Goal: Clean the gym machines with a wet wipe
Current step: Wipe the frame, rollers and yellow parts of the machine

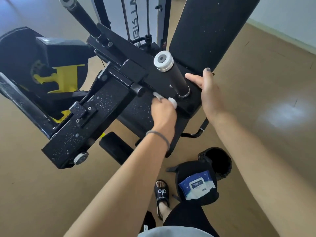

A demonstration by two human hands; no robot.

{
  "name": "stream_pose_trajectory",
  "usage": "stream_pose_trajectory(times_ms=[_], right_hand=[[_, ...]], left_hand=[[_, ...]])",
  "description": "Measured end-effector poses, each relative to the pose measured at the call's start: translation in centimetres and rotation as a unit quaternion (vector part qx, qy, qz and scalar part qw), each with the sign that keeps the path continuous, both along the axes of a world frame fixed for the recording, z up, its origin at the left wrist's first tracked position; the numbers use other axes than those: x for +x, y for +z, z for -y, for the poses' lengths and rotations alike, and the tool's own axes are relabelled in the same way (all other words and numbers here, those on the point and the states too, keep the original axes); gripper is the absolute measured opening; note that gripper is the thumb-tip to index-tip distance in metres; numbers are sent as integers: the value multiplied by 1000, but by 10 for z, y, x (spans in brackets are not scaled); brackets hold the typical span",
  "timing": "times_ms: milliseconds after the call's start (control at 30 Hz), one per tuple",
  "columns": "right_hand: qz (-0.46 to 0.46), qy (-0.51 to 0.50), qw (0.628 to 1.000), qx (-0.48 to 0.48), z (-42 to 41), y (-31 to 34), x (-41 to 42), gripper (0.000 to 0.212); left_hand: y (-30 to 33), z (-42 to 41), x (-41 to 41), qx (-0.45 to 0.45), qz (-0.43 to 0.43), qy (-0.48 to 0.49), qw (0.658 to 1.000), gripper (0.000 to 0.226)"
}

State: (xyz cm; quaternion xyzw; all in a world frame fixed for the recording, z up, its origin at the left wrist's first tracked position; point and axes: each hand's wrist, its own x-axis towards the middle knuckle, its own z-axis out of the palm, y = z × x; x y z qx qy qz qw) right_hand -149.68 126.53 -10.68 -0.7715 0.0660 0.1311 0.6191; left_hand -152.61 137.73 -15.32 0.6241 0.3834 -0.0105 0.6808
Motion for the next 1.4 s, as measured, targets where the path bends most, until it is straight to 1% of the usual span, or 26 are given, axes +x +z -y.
stream_pose_trajectory(times_ms=[33, 100, 200, 233, 300, 367, 400, 500, 600, 633, 667, 733, 767, 800, 867, 967, 1033, 1100, 1133, 1167, 1200, 1233, 1267, 1300, 1333, 1400], right_hand=[[-3, 2, 1000, -1, 0, 0, 0, 67], [-2, 4, 1000, 0, -2, -1, -1, 67], [-3, -3, 1000, 4, -3, -1, 0, 66], [-2, -8, 1000, 5, -4, -1, 0, 65], [6, -10, 1000, 0, -4, -1, 0, 65], [7, -11, 1000, -7, -4, -2, -1, 64], [4, -12, 1000, -9, -4, -2, -2, 63], [3, -6, 1000, -4, -3, 1, -4, 63], [9, 6, 1000, -5, 0, 2, -3, 64], [9, 9, 1000, -7, 0, 2, -3, 65], [9, 10, 1000, -8, 1, 1, -3, 66], [6, 3, 1000, -11, -1, 0, -3, 67], [6, -1, 1000, -14, -2, 0, -3, 67], [5, -6, 1000, -18, -4, 0, -3, 67], [1, -15, 1000, -19, -6, 1, -3, 66], [4, -26, 1000, -5, -6, 2, -2, 63], [4, -30, 1000, -9, -6, 1, -3, 61], [8, -33, 999, -9, -7, 1, -3, 61], [9, -33, 999, -7, -8, 2, -4, 61], [10, -31, 999, -8, -8, 3, -5, 60], [15, -30, 999, -11, -8, 4, -5, 59], [18, -29, 999, -16, -7, 4, -6, 59], [23, -27, 999, -18, -6, 4, -6, 60], [24, -25, 999, -21, -5, 5, -7, 60], [25, -24, 999, -23, -6, 6, -7, 59], [23, -27, 999, -23, -6, 6, -7, 59]], left_hand=[[1, -3, 4, 27, 8, 11, 1000, 34], [9, -3, 5, 82, -3, -12, 997, 33], [17, 16, -14, 133, -14, -84, 988, 31], [16, 27, -24, 124, -14, -107, 986, 29], [10, 41, -38, 67, -25, -159, 985, 28], [7, 52, -45, 3, -37, -224, 974, 27], [7, 56, -45, -11, -36, -253, 967, 26], [15, 54, -41, 12, -28, -302, 953, 29], [22, 32, -48, 24, -36, -342, 939, 32], [25, 21, -53, 33, -37, -328, 944, 32], [28, 9, -57, 42, -26, -289, 956, 28], [38, -14, -58, 64, 35, -164, 984, 23], [43, -22, -54, 78, 74, -109, 988, 21], [49, -25, -48, 92, 105, -79, 987, 21], [62, -19, -36, 111, 137, -76, 981, 19], [78, 5, -36, 125, 158, -55, 978, 15], [82, 17, -46, 130, 164, -46, 977, 12], [76, 23, -51, 118, 157, -69, 978, 11], [72, 25, -48, 101, 136, -89, 981, 8], [70, 25, -44, 79, 104, -110, 985, 13], [69, 24, -39, 61, 75, -131, 987, 26], [67, 23, -36, 46, 57, -136, 988, 35], [63, 22, -32, 40, 52, -123, 990, 32], [63, 22, -31, 44, 60, -102, 992, 22], [64, 21, -31, 58, 75, -84, 992, 12], [70, 19, -34, 102, 129, -43, 985, 8]])
